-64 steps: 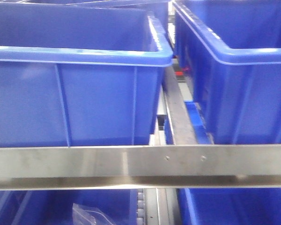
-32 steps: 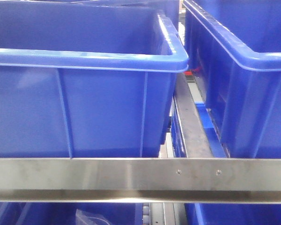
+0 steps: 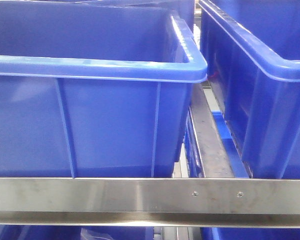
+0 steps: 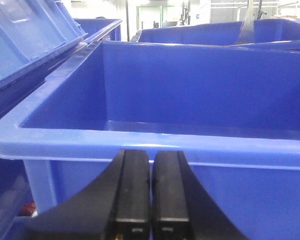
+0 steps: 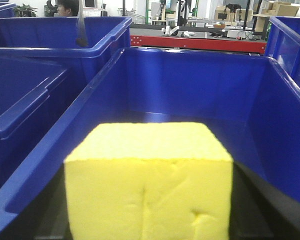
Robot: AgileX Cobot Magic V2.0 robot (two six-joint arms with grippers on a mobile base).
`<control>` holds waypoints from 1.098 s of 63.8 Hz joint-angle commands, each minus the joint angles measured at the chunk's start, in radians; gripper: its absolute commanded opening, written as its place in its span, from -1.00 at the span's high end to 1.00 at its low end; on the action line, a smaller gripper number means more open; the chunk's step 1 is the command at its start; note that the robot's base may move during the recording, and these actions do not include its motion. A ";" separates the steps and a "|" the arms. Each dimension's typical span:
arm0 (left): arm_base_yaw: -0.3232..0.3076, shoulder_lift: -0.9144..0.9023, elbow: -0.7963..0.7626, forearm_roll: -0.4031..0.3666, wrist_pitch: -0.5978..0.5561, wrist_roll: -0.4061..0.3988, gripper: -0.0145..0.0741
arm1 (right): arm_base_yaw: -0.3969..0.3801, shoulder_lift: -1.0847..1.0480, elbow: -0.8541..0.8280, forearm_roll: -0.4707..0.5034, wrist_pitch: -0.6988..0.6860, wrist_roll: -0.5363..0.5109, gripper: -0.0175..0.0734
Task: Place yellow foam block on left shelf second layer
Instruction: 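Move the right gripper with the block into a blue bin on the shelf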
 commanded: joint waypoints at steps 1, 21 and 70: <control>-0.001 -0.020 0.027 -0.006 -0.082 -0.003 0.39 | -0.005 0.010 -0.027 -0.010 -0.093 0.000 -0.53; -0.001 -0.020 0.027 -0.006 -0.082 -0.003 0.39 | -0.005 0.010 -0.027 -0.010 -0.093 0.000 -0.53; -0.001 -0.020 0.027 -0.006 -0.082 -0.003 0.39 | -0.005 0.129 -0.043 -0.010 -0.141 0.000 -0.52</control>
